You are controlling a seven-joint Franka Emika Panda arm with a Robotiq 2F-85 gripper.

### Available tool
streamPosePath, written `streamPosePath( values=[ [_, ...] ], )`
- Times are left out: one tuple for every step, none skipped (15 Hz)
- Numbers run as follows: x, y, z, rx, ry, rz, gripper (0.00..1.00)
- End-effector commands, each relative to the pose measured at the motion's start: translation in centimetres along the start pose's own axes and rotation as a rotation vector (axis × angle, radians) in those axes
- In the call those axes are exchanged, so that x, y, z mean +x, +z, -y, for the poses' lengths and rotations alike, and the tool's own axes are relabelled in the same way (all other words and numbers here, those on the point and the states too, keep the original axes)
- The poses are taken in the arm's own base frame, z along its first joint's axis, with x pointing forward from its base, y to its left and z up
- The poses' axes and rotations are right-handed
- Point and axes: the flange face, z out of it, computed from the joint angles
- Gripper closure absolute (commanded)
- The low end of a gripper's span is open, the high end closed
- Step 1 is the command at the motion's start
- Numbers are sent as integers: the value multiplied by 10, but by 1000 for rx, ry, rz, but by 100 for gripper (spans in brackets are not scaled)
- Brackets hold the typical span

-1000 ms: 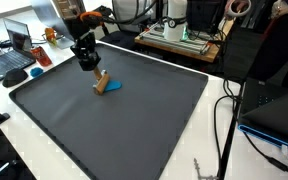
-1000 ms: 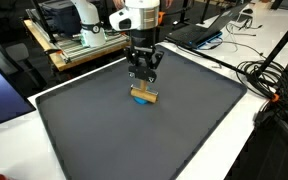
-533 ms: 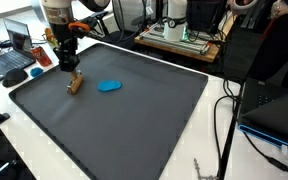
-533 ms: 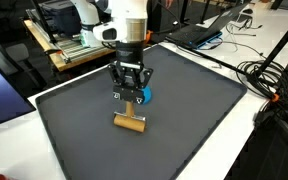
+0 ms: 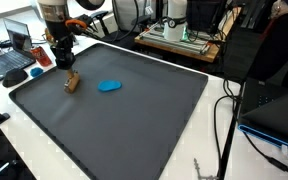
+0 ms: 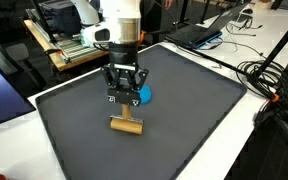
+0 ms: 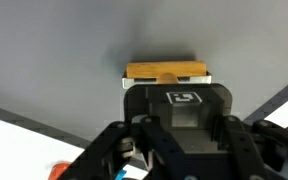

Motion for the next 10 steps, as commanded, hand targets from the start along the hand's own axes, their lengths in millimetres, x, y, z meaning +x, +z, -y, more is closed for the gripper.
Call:
streamPosePath(
  values=[
    [3, -44, -22, 113, -130, -25, 78],
    [3, -56, -26, 137, -167, -38, 78],
    [1, -67, -31, 160, -214, -54, 78],
    [-3, -80, -36, 175, -270, -68, 78],
    [-8, -92, -40, 189, -323, -79, 78],
    [-16, -105, -45, 197, -382, -88, 78],
    [-24, -118, -49, 205, -441, -94, 78],
    [-33, -130, -53, 209, -498, -103, 78],
    [-41, -141, -56, 218, -554, -109, 78],
    [-51, -153, -58, 226, -610, -117, 78]
  ],
)
